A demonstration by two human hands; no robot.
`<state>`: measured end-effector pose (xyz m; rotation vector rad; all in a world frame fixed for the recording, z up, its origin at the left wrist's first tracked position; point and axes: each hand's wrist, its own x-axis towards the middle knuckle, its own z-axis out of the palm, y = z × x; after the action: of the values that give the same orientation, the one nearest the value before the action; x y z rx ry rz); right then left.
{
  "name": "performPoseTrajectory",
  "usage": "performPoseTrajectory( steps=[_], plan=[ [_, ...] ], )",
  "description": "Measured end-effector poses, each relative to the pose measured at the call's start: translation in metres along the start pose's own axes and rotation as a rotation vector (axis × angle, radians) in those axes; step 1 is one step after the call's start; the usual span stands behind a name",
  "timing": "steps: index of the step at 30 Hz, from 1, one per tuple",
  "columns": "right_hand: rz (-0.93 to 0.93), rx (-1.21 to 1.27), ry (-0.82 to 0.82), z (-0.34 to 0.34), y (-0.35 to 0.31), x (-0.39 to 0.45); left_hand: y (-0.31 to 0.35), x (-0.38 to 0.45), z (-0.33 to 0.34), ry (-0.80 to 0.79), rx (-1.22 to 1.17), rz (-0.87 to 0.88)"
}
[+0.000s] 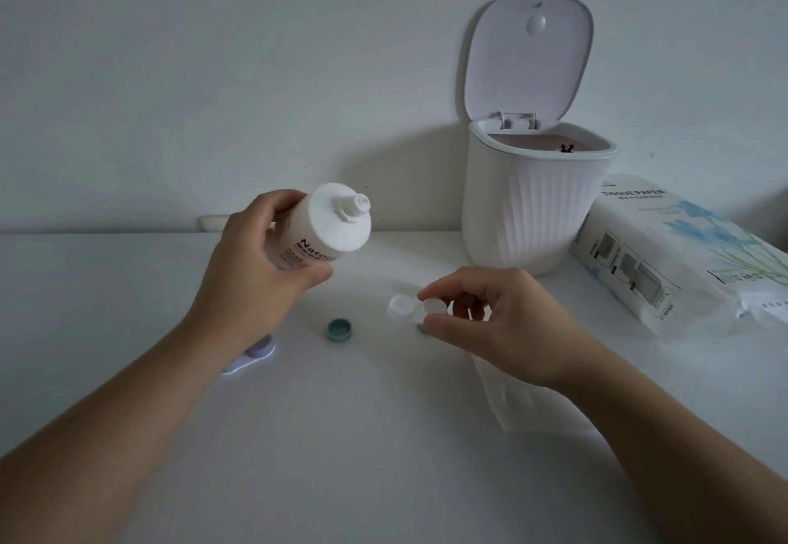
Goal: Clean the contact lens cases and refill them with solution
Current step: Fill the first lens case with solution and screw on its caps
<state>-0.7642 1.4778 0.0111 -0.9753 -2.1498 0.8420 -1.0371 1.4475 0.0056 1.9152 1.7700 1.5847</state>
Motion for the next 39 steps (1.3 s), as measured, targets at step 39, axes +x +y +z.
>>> performPoseTrajectory(
  steps=[39],
  plan=[
    [0.024, 0.023, -0.005, -0.0002, -0.0051, -0.0012, -0.0017, 0.0037, 0.0085, -0.038, 0.41, 0.44]
  ],
)
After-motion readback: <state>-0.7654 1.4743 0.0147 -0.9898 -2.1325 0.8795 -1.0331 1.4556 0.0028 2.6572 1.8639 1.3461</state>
